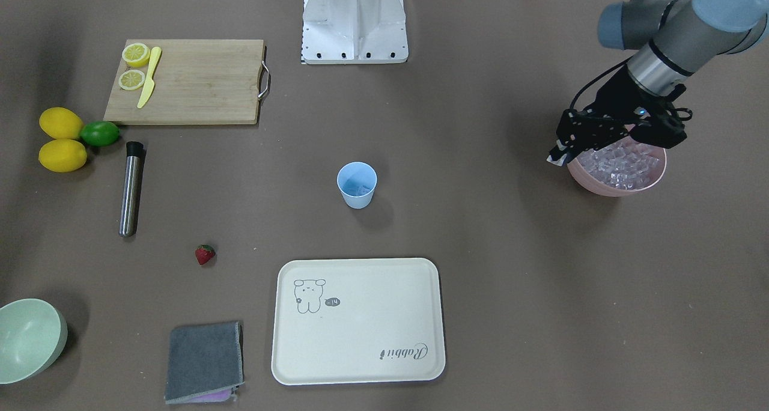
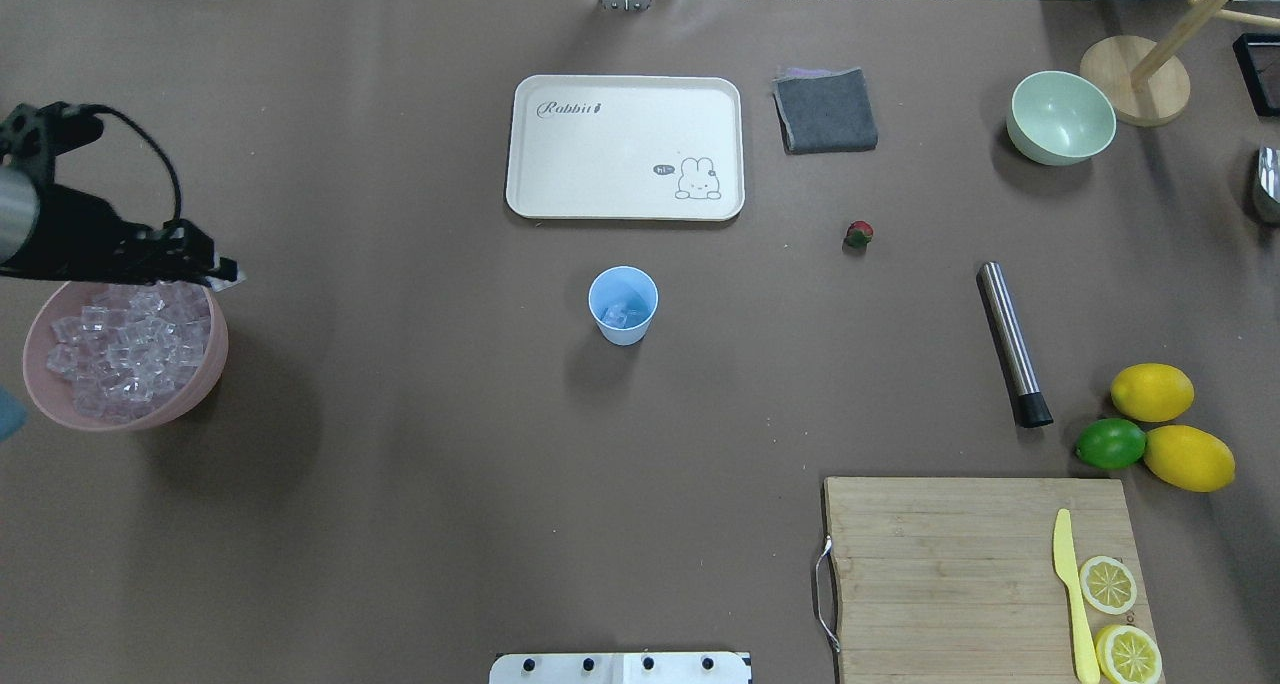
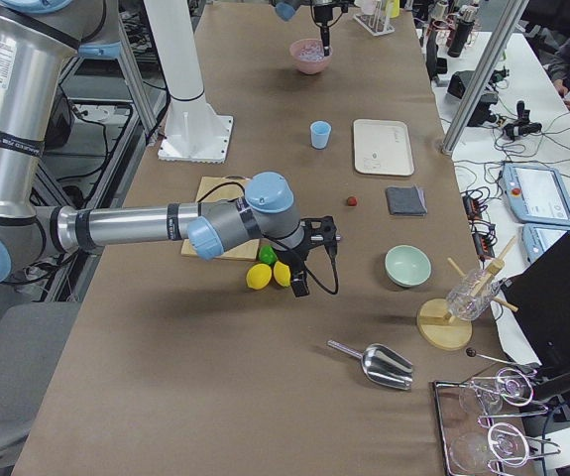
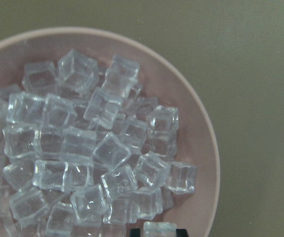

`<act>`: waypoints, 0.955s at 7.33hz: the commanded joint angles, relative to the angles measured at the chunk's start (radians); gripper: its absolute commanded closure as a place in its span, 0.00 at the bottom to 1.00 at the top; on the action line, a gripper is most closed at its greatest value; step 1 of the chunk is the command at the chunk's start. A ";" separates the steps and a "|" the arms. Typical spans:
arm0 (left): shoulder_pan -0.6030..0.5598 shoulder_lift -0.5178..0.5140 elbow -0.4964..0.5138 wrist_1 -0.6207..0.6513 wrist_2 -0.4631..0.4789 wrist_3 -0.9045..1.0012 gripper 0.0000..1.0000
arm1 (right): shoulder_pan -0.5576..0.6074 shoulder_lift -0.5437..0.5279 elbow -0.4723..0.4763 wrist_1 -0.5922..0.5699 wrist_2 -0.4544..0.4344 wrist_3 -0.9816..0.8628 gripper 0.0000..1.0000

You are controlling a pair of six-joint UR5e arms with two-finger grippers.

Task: Mash ice and strawberries in cup
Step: 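Lift the ice cube with the left gripper and carry it over the blue cup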

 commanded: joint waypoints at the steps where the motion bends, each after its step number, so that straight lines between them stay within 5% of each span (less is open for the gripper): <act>1: 0.071 -0.148 0.022 0.065 0.054 -0.003 1.00 | 0.000 0.000 -0.003 -0.001 0.000 0.004 0.00; 4: 0.298 -0.335 0.111 0.070 0.331 -0.216 1.00 | 0.000 0.000 -0.003 -0.001 0.000 0.009 0.00; 7: 0.405 -0.458 0.218 0.079 0.484 -0.301 1.00 | 0.000 0.000 -0.001 -0.001 0.000 0.009 0.00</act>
